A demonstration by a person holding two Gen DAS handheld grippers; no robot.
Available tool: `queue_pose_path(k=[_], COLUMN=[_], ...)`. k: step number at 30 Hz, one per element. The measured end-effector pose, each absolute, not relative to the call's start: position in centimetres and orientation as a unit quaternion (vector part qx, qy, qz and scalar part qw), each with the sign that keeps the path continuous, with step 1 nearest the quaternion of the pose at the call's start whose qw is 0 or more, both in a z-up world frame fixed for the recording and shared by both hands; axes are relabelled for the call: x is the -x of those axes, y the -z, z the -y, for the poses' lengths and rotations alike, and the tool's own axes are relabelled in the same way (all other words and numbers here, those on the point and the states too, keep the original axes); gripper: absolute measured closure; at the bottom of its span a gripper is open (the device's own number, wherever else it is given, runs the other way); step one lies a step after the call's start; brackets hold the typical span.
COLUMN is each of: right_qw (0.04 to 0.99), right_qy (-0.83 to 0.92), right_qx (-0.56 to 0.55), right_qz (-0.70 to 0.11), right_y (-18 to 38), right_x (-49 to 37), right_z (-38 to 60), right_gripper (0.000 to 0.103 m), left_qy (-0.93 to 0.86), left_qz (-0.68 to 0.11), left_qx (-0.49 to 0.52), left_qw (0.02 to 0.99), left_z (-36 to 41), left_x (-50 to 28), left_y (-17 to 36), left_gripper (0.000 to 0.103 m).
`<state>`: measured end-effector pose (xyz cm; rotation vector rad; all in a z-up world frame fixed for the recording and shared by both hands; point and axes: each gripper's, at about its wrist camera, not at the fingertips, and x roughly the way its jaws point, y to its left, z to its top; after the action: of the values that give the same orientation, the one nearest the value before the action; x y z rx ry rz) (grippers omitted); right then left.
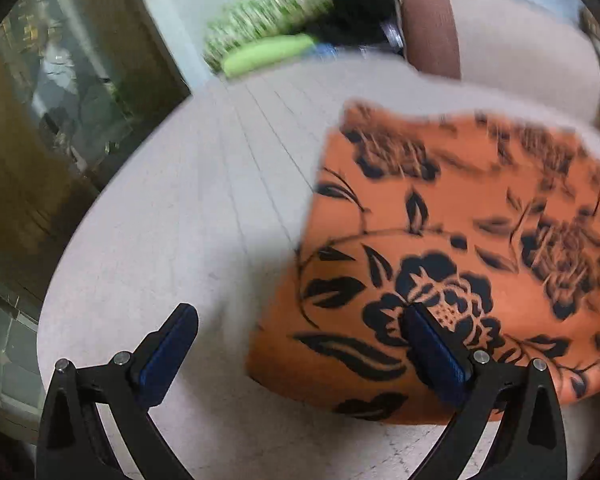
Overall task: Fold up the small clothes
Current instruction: 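Release and withdraw both grippers from the folded blouse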
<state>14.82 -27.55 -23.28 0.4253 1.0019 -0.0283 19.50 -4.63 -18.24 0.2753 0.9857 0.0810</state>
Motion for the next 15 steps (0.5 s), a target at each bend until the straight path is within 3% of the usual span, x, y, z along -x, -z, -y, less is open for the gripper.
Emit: queue_pose_path(k=[4, 8, 15], right_qw=[0.873, 0.902, 0.912], right_qy=[0.029, 0.017, 0.028], right_qx=[-0.126, -0.115, -0.137], right_qz=[-0.471, -0.415, -0.386], right_y=[22.8, 20.5, 19.3], right_x=[-15.5, -14.8, -14.2], right_z=[25.5, 25.1, 26.0], right_gripper=[0.055, 0.053, 0.049], left_qy=[-0.003, 0.003, 0.004], left_qz=[-0.442, -0.396, -0.388], left_qx=[-0.138, -0.124, -0.078], left_qw=[0.886, 0.910, 0.918], left_z=[6.1, 6.3, 6.3], left_x=[-19.3, -18.4, -18.1], left_y=[16.2, 14.2, 13.1], left_gripper=[0.001, 0.001, 0.001])
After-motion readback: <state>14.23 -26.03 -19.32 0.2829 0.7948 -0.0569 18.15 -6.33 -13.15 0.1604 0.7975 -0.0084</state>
